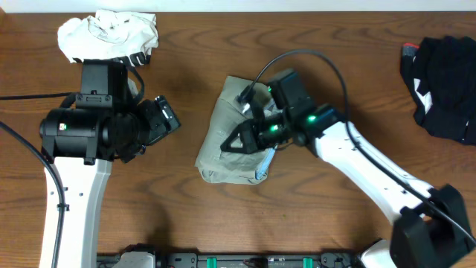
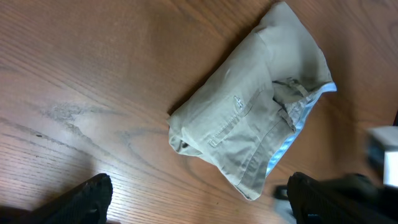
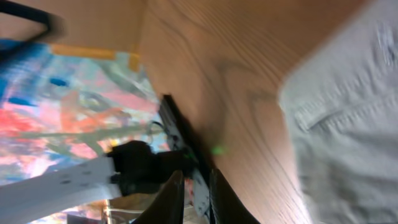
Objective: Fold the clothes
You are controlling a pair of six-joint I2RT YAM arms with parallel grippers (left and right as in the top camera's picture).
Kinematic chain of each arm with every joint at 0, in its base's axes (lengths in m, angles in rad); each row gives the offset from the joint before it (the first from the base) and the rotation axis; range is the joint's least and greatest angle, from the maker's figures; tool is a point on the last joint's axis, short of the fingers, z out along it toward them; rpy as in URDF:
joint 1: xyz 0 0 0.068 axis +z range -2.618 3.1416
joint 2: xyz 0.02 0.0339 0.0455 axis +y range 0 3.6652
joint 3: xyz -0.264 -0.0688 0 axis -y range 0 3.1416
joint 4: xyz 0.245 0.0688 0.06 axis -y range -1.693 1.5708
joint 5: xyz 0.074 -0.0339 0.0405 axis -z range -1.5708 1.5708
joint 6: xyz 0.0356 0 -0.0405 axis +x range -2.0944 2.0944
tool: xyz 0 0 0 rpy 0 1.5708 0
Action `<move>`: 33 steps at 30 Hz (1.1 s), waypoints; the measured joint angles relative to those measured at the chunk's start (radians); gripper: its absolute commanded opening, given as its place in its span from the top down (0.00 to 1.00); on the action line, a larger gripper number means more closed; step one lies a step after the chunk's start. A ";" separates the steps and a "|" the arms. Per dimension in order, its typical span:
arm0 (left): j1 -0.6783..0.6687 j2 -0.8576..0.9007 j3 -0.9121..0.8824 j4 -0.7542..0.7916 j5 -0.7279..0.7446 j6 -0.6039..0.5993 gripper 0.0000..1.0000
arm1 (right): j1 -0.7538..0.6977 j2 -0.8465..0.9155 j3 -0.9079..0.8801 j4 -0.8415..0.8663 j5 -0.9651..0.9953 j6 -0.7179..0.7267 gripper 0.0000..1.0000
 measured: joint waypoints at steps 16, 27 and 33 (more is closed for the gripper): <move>0.000 0.000 0.000 0.000 0.000 0.000 0.08 | 0.053 0.226 -0.287 0.369 0.026 0.140 0.89; 0.000 0.000 0.000 0.000 -0.011 0.003 0.08 | -0.078 -0.037 -0.093 0.401 0.029 0.146 0.68; 0.000 0.000 0.000 0.000 -0.016 0.003 0.08 | -0.200 -0.071 -0.013 0.457 0.033 0.138 0.69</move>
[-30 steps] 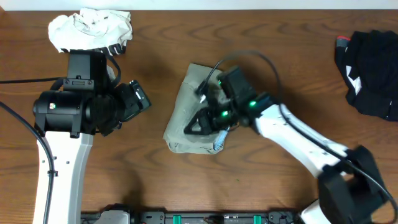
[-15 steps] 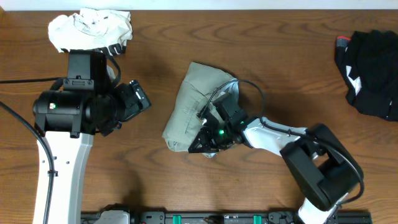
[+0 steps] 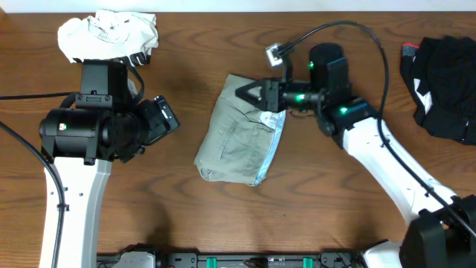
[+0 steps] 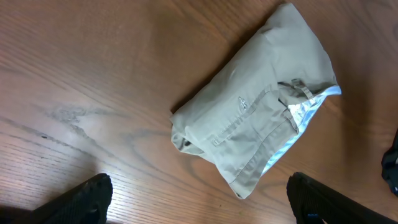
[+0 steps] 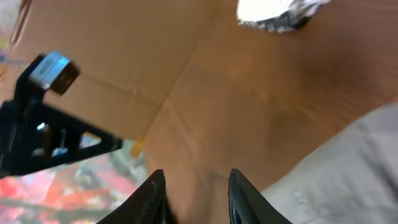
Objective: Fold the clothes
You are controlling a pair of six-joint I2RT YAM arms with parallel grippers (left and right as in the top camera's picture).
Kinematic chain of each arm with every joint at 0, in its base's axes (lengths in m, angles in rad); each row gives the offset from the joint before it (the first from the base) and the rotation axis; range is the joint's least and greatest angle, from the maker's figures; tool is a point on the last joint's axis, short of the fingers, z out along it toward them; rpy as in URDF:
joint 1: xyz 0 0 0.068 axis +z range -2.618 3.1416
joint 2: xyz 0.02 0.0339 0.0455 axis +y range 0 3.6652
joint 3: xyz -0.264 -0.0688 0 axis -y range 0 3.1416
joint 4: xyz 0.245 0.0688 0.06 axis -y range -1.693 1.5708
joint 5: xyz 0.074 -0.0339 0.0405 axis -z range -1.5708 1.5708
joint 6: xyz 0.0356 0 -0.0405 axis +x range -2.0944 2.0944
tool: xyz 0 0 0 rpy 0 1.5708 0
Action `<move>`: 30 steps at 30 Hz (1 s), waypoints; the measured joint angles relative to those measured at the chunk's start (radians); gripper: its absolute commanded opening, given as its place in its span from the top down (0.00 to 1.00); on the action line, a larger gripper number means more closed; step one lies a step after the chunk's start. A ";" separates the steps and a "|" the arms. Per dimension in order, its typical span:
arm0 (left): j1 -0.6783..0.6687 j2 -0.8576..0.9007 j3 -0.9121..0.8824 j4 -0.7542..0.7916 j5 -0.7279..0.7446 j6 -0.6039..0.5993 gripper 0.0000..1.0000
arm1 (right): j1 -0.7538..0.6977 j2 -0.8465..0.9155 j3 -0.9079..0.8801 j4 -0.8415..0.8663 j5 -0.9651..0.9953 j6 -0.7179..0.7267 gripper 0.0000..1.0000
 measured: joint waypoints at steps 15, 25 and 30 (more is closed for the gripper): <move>0.000 0.000 0.000 0.008 -0.003 0.000 0.08 | -0.010 0.529 -0.005 0.326 0.023 0.031 0.70; 0.000 0.000 0.000 0.008 -0.003 0.010 0.08 | -0.016 0.555 -0.010 0.328 0.012 0.023 0.66; 0.000 0.000 0.000 0.023 -0.002 0.064 0.08 | -0.043 0.360 -0.012 0.266 -0.014 0.021 0.40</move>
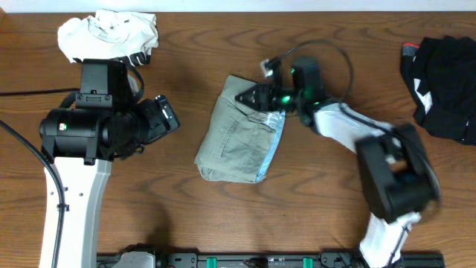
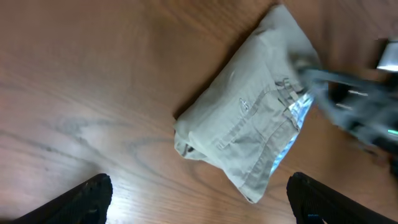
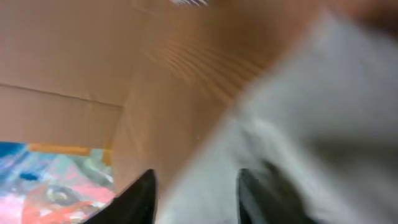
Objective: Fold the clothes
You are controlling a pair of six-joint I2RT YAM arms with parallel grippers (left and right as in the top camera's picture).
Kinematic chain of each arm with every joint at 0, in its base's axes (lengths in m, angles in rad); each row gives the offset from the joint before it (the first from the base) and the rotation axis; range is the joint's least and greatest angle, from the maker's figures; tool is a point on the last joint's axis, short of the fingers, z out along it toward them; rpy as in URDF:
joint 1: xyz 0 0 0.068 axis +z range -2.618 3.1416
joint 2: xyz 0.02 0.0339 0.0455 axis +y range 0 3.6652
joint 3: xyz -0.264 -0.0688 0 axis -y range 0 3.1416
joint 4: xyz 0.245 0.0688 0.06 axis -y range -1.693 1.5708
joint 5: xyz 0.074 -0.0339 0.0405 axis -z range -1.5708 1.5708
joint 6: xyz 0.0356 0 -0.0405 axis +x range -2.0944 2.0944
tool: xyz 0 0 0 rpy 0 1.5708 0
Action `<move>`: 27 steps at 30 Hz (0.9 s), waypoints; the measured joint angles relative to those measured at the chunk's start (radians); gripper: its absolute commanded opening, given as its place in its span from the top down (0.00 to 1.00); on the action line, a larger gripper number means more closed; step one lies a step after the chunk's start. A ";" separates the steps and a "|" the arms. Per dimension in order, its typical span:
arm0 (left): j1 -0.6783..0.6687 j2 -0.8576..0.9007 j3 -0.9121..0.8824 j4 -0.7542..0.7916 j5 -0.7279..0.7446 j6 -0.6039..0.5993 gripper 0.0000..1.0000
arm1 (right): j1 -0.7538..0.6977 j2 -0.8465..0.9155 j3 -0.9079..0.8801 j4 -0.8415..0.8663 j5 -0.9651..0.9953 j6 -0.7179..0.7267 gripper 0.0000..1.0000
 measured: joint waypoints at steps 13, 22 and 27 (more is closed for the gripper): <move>0.000 0.083 -0.002 0.087 0.003 0.172 0.08 | -0.069 -0.473 0.017 -0.900 0.286 -0.062 0.07; 0.005 0.425 -0.003 0.215 0.079 0.344 0.07 | -0.069 -0.473 0.006 -1.118 0.413 -0.159 0.04; 0.031 0.575 -0.003 0.234 0.226 0.485 0.07 | -0.069 -0.473 0.006 -1.148 0.434 -0.215 0.04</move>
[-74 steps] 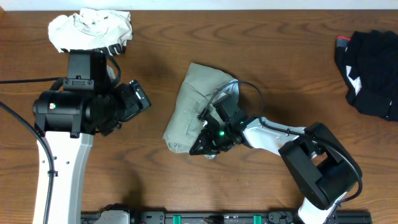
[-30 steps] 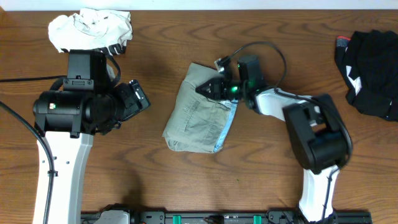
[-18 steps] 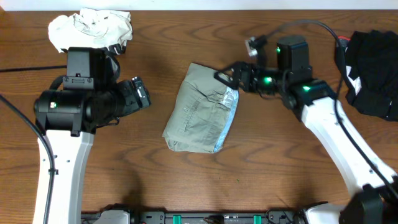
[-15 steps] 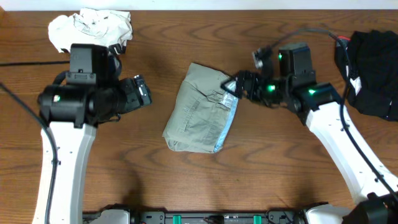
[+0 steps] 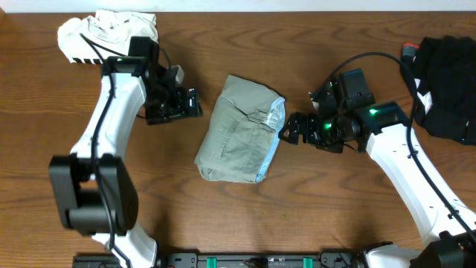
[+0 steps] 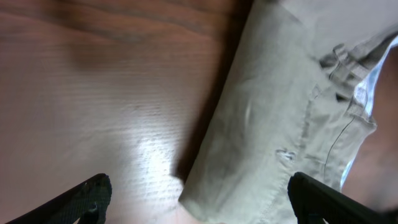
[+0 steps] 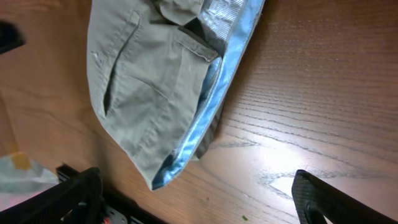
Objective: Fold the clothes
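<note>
A pair of khaki shorts (image 5: pixel 242 134) lies folded into a compact bundle mid-table, with its pale blue lining (image 5: pixel 274 138) showing along the right edge. My left gripper (image 5: pixel 186 104) hovers open just off the bundle's upper left edge; in the left wrist view the shorts (image 6: pixel 280 118) fill the right half, reaching down between the fingertips (image 6: pixel 93 194). My right gripper (image 5: pixel 291 130) is open beside the bundle's right edge, touching nothing. The right wrist view shows the shorts (image 7: pixel 155 81) and lining (image 7: pixel 205 118) ahead of the open gripper (image 7: pixel 199 199).
A crumpled white garment (image 5: pixel 108 33) sits at the back left corner, close behind the left arm. A black garment (image 5: pixel 446 74) lies at the right edge. Bare brown wooden table (image 5: pixel 223 216) surrounds the bundle.
The left arm has reached from the table's left side to the bundle's upper left edge. The right gripper has left the bundle's top corner and now sits open off its right side.
At first my right gripper was over the middle of the bundle with its fingers close together, the left arm parked at the left. Then the right gripper was at the bundle's top right corner, twice. Now both grippers flank the folded shorts, open.
</note>
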You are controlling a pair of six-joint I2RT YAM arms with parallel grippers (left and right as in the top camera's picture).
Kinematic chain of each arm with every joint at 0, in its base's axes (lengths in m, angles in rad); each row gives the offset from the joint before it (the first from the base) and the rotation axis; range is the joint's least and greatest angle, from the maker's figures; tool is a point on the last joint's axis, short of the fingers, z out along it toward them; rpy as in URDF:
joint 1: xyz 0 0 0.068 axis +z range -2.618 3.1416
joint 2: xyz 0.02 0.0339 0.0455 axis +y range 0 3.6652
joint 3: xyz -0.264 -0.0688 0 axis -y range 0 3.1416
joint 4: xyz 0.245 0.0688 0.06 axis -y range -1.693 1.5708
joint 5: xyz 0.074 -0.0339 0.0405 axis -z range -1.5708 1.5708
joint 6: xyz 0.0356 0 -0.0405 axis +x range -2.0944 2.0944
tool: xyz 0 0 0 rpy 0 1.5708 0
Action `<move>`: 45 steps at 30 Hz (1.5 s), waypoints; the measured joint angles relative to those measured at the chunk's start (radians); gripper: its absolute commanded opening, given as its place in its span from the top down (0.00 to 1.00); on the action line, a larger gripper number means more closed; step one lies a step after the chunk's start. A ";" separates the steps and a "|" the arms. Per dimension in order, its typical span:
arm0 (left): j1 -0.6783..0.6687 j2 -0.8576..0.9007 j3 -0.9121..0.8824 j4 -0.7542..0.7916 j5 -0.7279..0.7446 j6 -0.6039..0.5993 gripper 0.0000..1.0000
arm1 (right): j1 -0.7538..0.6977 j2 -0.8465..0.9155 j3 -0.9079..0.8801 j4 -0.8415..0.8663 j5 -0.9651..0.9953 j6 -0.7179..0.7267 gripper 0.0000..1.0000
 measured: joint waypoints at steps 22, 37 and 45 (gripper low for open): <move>0.104 0.319 0.000 0.033 0.431 0.206 0.02 | 0.000 0.000 0.000 -0.028 0.015 -0.057 0.04; 0.105 0.322 -0.135 0.109 0.652 0.210 0.02 | 0.000 0.000 0.000 -0.035 0.015 -0.058 0.04; 0.092 0.319 -0.192 0.150 0.724 0.210 0.02 | 0.000 0.000 0.000 -0.033 0.015 -0.060 0.03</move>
